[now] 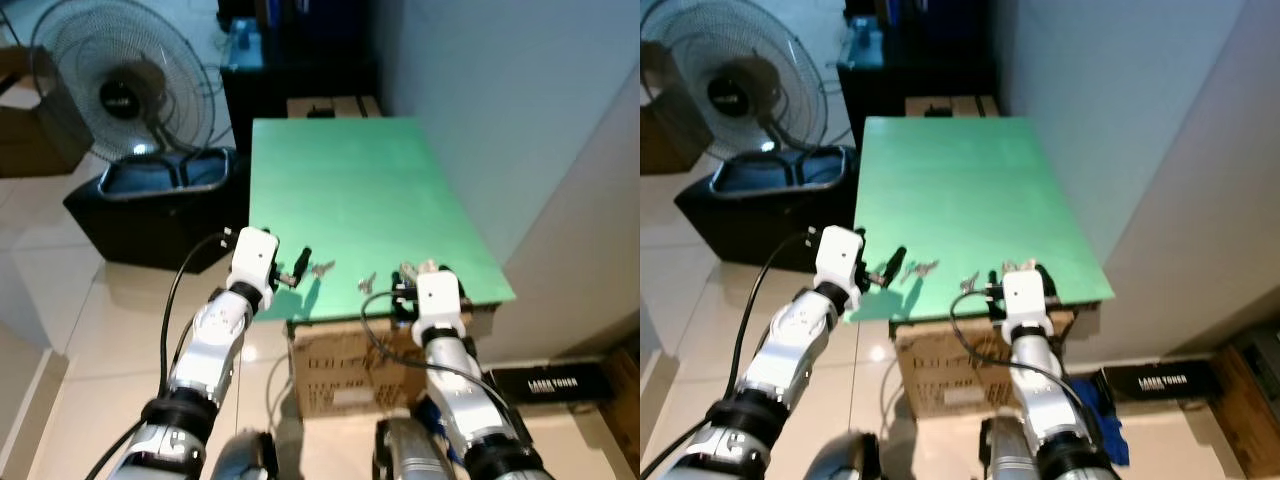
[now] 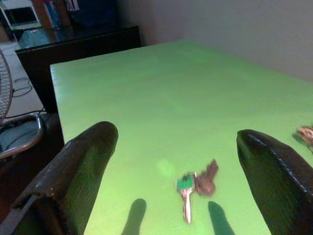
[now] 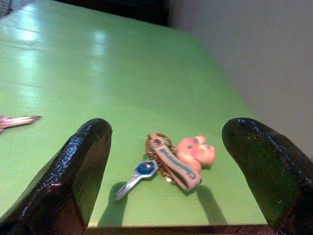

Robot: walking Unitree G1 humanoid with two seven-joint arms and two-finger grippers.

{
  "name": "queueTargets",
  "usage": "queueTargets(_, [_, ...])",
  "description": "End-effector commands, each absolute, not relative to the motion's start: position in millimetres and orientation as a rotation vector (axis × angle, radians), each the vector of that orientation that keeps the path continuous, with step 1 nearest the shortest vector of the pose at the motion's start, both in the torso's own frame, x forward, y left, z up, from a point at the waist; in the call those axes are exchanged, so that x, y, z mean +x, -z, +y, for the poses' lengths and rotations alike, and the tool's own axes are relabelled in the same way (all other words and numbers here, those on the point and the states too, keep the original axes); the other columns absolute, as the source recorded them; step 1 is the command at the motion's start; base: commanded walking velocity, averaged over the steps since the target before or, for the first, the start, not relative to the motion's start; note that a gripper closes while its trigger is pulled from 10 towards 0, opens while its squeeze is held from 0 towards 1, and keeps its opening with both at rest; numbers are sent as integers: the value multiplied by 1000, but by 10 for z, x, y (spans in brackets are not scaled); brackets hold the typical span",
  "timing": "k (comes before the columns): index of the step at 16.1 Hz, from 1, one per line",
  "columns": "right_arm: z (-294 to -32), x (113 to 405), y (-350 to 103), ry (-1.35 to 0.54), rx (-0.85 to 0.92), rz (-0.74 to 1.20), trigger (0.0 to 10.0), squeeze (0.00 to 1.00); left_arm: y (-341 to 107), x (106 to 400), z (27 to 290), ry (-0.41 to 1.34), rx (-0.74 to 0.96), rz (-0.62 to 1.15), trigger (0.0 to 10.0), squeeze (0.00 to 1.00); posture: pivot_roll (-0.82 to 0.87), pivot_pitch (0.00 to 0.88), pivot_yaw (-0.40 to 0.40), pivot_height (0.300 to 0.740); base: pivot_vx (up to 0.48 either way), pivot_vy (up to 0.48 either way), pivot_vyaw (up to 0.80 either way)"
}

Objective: Hang keys on a hook

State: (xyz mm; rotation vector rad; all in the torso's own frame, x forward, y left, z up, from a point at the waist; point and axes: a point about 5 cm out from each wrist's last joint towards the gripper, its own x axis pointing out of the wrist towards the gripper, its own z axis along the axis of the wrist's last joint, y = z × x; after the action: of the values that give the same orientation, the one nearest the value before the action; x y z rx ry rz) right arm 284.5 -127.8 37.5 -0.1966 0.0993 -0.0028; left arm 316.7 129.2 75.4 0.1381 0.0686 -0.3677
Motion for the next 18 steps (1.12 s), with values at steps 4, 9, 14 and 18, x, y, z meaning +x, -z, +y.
queueTargets(4, [-1201,3047,-764,47,-198,-52,10000,0,-760,3101,1373,352,160,63,10000,0,-22,0,43,653,0,0,0])
queueTargets(9, [-1198,2971,-687,59,-202,-25,10000,0,-790,3129,1349,362,201,63,10000,0,-26,0,54,653,192,0,0])
queueTargets(14, [-1246,2952,-642,81,-163,-1,10000,0,-802,3146,1321,373,196,63,10000,0,-40,0,62,706,0,0,0])
queueTargets(18, [-1256,2938,-623,85,-156,6,10000,0,-803,3149,1319,374,196,64,10000,0,-40,0,62,739,0,0,0])
